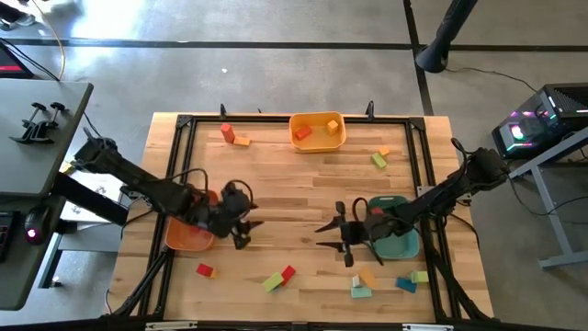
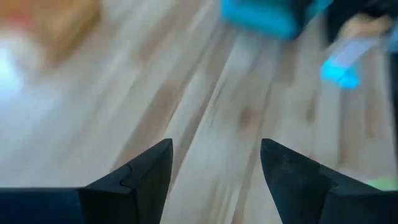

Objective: Sort blocks by size
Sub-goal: Put the yellow small block into the right bin

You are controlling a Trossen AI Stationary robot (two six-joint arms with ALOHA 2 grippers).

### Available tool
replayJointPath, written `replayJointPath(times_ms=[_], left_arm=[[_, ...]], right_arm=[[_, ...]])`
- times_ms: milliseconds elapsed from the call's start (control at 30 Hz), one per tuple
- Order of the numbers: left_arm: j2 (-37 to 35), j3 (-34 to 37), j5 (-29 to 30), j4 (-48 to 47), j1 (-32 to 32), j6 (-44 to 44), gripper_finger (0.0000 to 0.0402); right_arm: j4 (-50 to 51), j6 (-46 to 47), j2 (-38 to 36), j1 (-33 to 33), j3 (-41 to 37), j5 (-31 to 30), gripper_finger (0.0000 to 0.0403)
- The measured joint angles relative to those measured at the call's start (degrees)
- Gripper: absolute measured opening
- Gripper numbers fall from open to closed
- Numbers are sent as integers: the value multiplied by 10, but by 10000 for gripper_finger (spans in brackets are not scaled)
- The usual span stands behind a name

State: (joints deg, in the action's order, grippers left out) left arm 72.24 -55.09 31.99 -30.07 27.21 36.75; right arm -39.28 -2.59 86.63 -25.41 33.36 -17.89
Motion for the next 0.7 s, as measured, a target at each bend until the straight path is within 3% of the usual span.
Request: replayJointPath(times_ms=[167, 333, 567, 700], left_arm=[[36, 0, 74, 149, 23, -126, 229], [74, 0, 87, 178, 8, -145, 229], [107, 1, 132, 156, -45, -98, 229], [100, 1, 134, 144, -81, -74, 229]], right_arm=[[-15, -13, -5, 3, 2, -60, 163], [76, -11, -20, 18, 47, -112, 203], [321, -7, -40, 41, 153, -149, 258], [508, 73, -40, 48, 221, -164, 261]])
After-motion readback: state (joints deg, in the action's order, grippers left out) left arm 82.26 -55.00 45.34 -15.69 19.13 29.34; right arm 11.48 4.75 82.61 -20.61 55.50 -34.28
